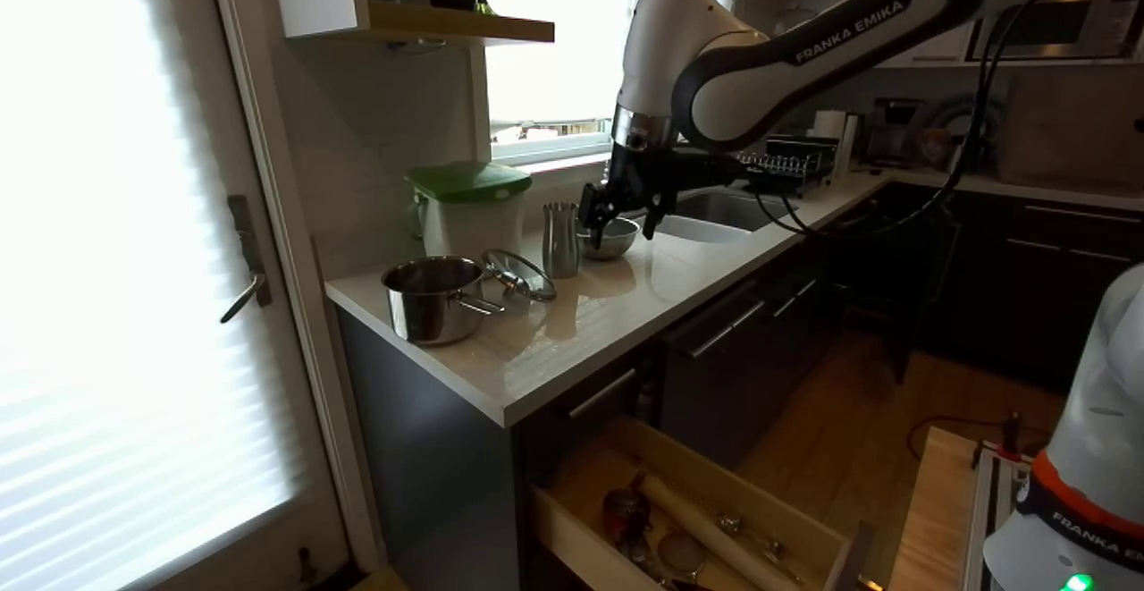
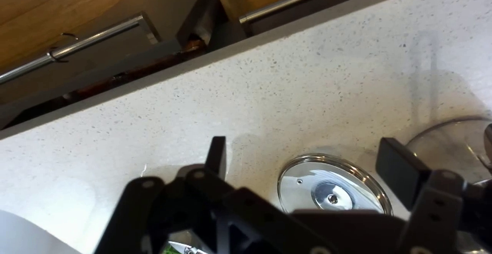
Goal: Move the pot to the right
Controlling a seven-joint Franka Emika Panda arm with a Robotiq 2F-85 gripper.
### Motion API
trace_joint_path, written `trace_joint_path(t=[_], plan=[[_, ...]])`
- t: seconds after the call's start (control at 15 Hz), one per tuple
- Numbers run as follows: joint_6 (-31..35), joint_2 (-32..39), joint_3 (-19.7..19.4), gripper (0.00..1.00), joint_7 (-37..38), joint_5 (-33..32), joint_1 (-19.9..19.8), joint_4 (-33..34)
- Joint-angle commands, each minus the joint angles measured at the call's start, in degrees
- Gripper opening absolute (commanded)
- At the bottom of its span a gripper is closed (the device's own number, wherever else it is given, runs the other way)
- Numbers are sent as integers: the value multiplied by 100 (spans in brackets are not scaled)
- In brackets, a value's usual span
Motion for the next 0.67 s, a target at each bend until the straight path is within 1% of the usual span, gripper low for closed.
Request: trace_joint_path(t=[0.0, 0.07, 0.13, 0.2, 0.33, 0.53, 0.6], plan=[[-825, 738, 331, 100, 1446, -689, -56, 879], [-942, 1038, 434, 100, 1882, -955, -102, 1262], [-1230, 1303, 61, 100, 2319, -1122, 424, 1616], [-1470, 1574, 45, 100, 2737, -1215, 588, 1969], [-1908, 2139, -105, 100, 3570, -1331, 1027, 2642], [-2690, 2958, -412, 100, 4391, -1189, 1634, 3630], [-2163, 2310, -470, 100, 3891, -1100, 1517, 2848]])
